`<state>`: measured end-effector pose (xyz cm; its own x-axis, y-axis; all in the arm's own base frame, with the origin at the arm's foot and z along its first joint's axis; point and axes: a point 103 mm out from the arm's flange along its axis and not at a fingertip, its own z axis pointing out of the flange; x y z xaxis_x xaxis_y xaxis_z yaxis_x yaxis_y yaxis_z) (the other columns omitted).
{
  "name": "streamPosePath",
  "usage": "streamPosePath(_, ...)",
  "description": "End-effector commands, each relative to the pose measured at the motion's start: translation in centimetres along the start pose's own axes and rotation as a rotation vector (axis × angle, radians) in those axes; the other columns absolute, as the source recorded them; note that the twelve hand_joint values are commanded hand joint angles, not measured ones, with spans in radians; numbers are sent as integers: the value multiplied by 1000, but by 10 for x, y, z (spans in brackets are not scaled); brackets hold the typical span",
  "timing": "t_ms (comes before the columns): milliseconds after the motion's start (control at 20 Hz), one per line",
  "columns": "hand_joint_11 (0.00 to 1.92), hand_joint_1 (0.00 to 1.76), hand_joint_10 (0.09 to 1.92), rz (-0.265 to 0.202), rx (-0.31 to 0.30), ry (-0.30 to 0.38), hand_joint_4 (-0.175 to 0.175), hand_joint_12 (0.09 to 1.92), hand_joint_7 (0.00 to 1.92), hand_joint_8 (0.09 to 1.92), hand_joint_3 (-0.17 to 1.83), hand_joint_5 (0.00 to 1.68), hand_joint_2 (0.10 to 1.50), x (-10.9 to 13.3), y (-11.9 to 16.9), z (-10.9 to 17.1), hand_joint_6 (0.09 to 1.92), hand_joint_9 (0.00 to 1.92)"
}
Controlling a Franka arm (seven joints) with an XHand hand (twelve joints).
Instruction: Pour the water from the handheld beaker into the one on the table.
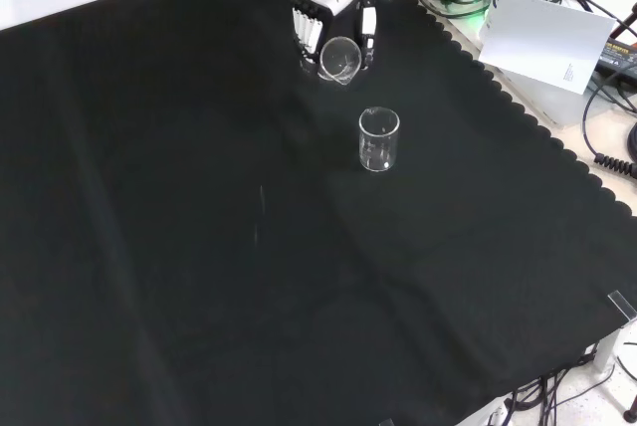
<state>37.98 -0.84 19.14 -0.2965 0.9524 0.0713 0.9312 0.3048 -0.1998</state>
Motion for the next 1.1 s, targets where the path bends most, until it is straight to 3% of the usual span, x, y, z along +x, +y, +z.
streamPosePath(50, 1277, 1324, 762, -52, 63, -86, -169, 643, 1643, 87, -175, 1338, 1018, 21, -3, 6, 314, 1491)
streamPosePath(600, 1278, 1324, 767, -64, 85, -151, -173, 647, 1642, 87, -175, 1330, 1019, 33, -6, 7, 330, 1489)
streamPosePath(1100, 1280, 1324, 769, -98, 96, -279, -174, 648, 1642, 87, -175, 1330, 1019, 46, -6, 5, 328, 1489)
